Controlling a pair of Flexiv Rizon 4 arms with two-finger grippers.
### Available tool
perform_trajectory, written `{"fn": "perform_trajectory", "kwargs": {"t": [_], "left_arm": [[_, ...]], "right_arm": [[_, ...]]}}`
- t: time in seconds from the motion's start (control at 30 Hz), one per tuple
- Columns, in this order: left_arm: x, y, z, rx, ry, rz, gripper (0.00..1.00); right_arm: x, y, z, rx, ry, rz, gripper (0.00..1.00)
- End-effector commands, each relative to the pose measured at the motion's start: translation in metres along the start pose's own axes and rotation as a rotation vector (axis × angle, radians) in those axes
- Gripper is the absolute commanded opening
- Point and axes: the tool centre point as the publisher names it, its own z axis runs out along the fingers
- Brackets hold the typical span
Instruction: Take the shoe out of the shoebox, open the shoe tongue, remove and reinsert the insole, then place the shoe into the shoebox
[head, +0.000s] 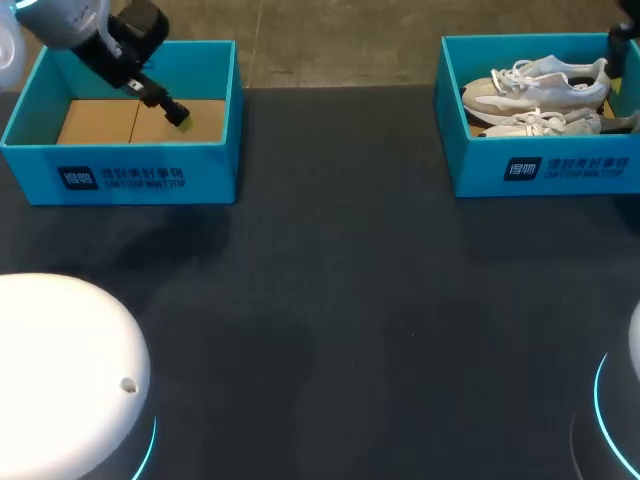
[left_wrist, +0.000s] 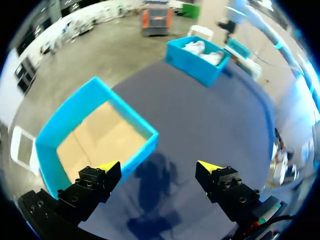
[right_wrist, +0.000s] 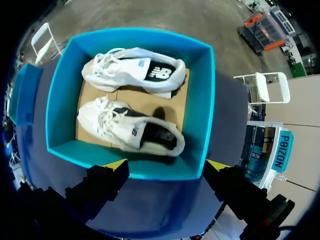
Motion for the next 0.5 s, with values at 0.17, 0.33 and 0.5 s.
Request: {"fn": "perform_trajectory", "kwargs": {"t": [0.17, 0.33, 0.5], "left_arm": [[-0.009, 0.001, 0.015, -0.281, -0.176, -1.276, 1.0], [-0.018, 0.003, 0.024, -0.281, -0.157, -1.385, 1.0], [-0.022, -0.001, 0.024, -0.265, -0.141, -1.456, 1.0]], "right_arm": [[0.006, -0.043, -0.004, -0.095, 0.018, 0.001, 1.0], [0.019, -0.06, -0.003, -0.178, -0.047, -0.044, 1.0], [0.029, -0.072, 0.003, -0.28, -0.038, -0.056, 1.0]]}}
